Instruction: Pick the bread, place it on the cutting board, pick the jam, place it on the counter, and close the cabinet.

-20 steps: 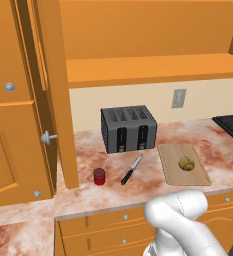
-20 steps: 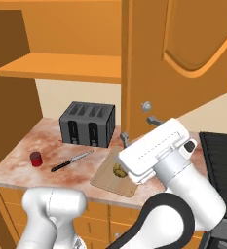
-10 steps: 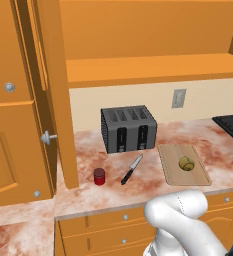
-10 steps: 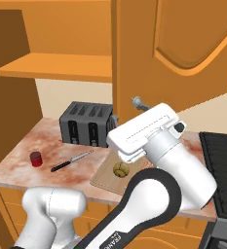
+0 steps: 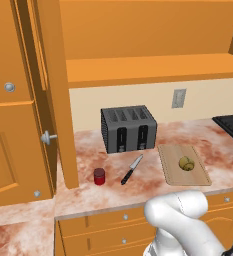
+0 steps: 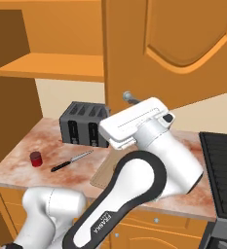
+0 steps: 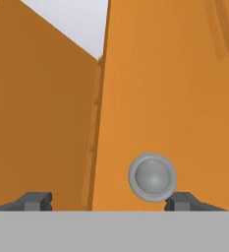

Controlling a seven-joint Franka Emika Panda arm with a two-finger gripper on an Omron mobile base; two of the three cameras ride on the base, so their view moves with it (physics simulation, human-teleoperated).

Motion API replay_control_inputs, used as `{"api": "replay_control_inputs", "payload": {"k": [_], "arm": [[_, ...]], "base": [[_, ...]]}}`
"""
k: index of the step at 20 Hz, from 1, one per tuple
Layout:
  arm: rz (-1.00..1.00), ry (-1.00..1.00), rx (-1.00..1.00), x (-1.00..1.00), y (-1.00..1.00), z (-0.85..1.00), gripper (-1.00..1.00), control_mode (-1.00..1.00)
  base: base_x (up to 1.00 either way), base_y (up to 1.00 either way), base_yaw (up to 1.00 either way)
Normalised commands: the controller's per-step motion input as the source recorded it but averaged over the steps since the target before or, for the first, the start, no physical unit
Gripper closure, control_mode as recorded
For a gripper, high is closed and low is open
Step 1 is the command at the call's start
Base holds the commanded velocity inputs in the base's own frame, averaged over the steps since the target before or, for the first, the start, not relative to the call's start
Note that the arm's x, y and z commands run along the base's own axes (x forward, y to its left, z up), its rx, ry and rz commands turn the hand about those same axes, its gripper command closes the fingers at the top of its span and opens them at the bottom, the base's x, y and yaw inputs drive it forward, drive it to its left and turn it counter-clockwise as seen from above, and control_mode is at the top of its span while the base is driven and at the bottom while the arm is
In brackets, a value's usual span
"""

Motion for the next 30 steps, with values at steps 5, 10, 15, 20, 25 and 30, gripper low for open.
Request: {"api": "replay_control_inputs", "payload": {"k": [5,10,15,20,25,30], "arm": [[0.0,0.01,0.0,0.37,0.39,0.0,-1.0,-1.0],[0.0,0.01,0.0,0.4,0.44,0.0,-1.0,-1.0],[0.0,0.01,0.0,0.4,0.37,0.0,-1.0,-1.0],[-0.05,0.0,0.0,0.43,0.35,0.0,-1.0,-1.0],[-0.08,0.0,0.0,0.42,0.26,0.0,-1.0,-1.0],[-0.08,0.0,0.0,0.36,0.21,0.0,-1.0,-1.0]], "base": [[0.0,0.0,0.0],[0.0,0.0,0.0],[0.0,0.0,0.0],[0.0,0.0,0.0],[0.0,0.0,0.0],[0.0,0.0,0.0]]}}
